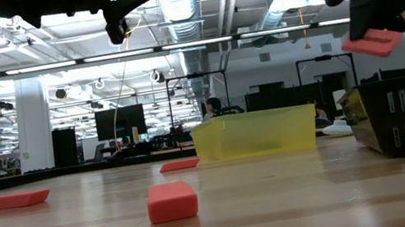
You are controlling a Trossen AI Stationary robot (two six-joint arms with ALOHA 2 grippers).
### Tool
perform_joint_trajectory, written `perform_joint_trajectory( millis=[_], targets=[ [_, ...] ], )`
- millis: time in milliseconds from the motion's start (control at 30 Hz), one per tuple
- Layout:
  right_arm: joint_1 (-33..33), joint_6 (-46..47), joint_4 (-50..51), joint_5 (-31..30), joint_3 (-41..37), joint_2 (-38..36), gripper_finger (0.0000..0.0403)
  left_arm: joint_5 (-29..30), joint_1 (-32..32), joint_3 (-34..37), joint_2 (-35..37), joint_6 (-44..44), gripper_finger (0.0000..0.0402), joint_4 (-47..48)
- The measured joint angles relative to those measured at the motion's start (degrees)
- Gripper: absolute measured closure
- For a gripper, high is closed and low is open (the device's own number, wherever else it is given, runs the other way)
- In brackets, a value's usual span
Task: Pick & Place School Supplies
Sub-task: Put the orange eraser into the right black bin
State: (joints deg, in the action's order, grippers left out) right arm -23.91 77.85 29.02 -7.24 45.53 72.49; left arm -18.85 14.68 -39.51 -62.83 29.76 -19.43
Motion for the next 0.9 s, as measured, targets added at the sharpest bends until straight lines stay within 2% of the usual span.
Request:
perform_joint_trajectory(
  millis=[567,900],
  targets=[
    [1.6,3.6,-8.8,1.2,-7.2,0.0,0.0388,-1.0,0.0,0.0,0.0,0.2,0.0256,0.4],
    [1.4,5.1,-7.5,1.2,-7.5,0.0,0.0385,-1.0,0.0,0.0,0.0,0.5,0.0256,0.6]
  ],
)
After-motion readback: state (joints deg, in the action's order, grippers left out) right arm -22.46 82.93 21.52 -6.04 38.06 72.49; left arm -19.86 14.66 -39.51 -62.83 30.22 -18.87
